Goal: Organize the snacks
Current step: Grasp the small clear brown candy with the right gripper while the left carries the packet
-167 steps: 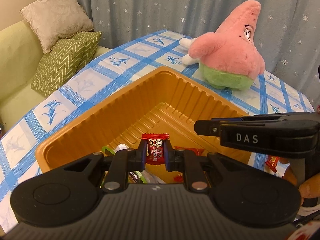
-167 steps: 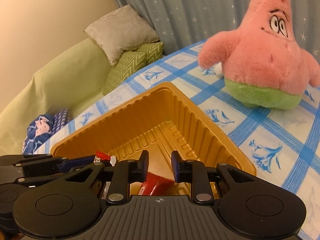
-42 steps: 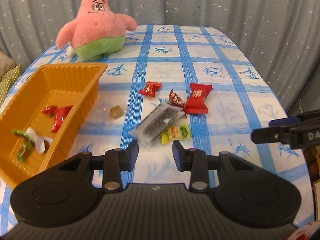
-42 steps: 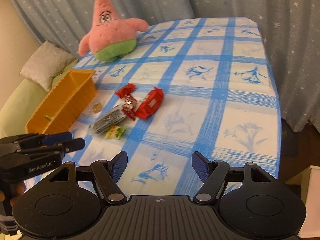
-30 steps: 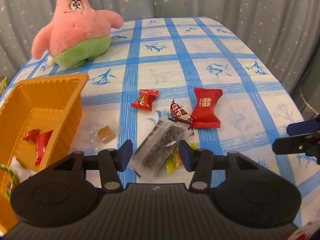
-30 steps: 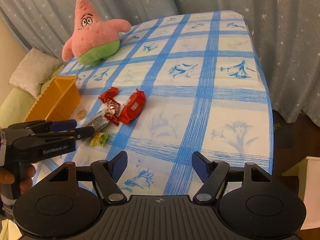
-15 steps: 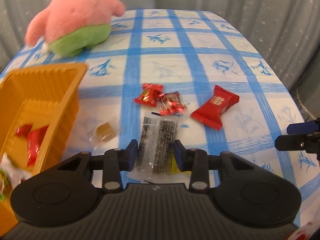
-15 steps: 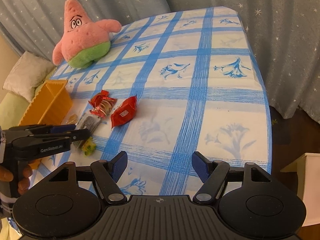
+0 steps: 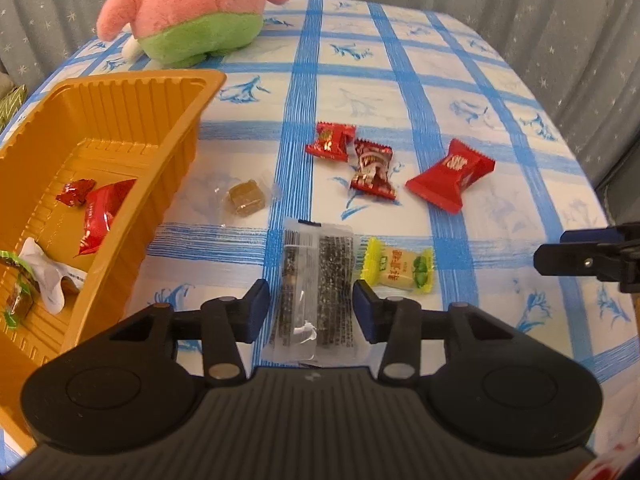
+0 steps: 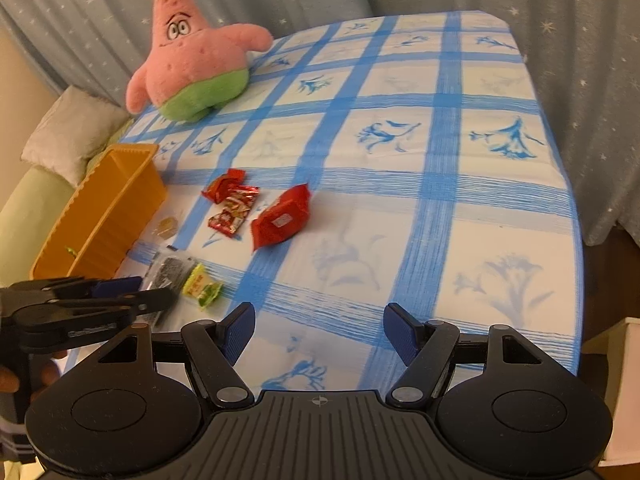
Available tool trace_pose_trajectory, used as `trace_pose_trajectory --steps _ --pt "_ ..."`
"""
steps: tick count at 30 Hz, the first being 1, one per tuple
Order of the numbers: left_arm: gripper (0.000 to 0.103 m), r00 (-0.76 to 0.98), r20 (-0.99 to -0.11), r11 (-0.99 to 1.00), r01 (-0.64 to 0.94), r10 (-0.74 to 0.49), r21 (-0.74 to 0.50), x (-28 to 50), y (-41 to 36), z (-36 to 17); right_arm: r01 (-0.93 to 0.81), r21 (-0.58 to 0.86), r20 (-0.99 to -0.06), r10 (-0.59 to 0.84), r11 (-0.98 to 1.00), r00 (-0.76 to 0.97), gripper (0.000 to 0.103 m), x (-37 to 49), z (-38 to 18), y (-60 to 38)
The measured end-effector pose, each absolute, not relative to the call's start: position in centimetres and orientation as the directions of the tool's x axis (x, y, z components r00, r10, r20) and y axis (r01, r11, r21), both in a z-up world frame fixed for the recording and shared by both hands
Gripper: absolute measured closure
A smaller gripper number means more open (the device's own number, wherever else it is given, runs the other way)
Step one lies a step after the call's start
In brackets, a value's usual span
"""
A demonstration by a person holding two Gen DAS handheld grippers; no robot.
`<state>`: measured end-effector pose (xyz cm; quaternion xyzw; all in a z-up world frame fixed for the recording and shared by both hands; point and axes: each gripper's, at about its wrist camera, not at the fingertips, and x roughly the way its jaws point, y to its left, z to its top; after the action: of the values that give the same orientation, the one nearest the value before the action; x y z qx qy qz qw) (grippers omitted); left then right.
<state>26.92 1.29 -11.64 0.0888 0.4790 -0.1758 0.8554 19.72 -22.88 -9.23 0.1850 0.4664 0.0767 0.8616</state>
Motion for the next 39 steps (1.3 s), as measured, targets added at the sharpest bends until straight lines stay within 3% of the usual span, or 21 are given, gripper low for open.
trace_pose_trajectory --steps 4,16,28,39 --pt "0.069 0.506 -0.837 0.929 0.370 -0.208 -0.007 26.3 1.3 -11.7 0.011 0.391 -0.770 0.320 0.921 0.552 0.032 19.8 -9.2 -22.3" --pt "0.069 0.580 -0.804 0.985 0.166 -0.133 -0.044 21.6 5.3 -9.7 -0.228 0.386 -0.710 0.446 0.894 0.545 0.032 21.7 -8.8 -18.5" --pt "0.069 0.584 -0.810 0.993 -0.120 0.056 -0.018 14.7 12.4 -9.3 -0.554 0.304 -0.673 0.586 0.775 0.451 0.032 27.3 -9.5 -13.3" --pt "0.069 0.567 -0.801 0.952 -0.305 0.191 0.011 12.8 17.3 -9.2 -0.705 0.188 -0.680 0.609 0.683 0.408 0.033 32.7 -10.8 -9.5"
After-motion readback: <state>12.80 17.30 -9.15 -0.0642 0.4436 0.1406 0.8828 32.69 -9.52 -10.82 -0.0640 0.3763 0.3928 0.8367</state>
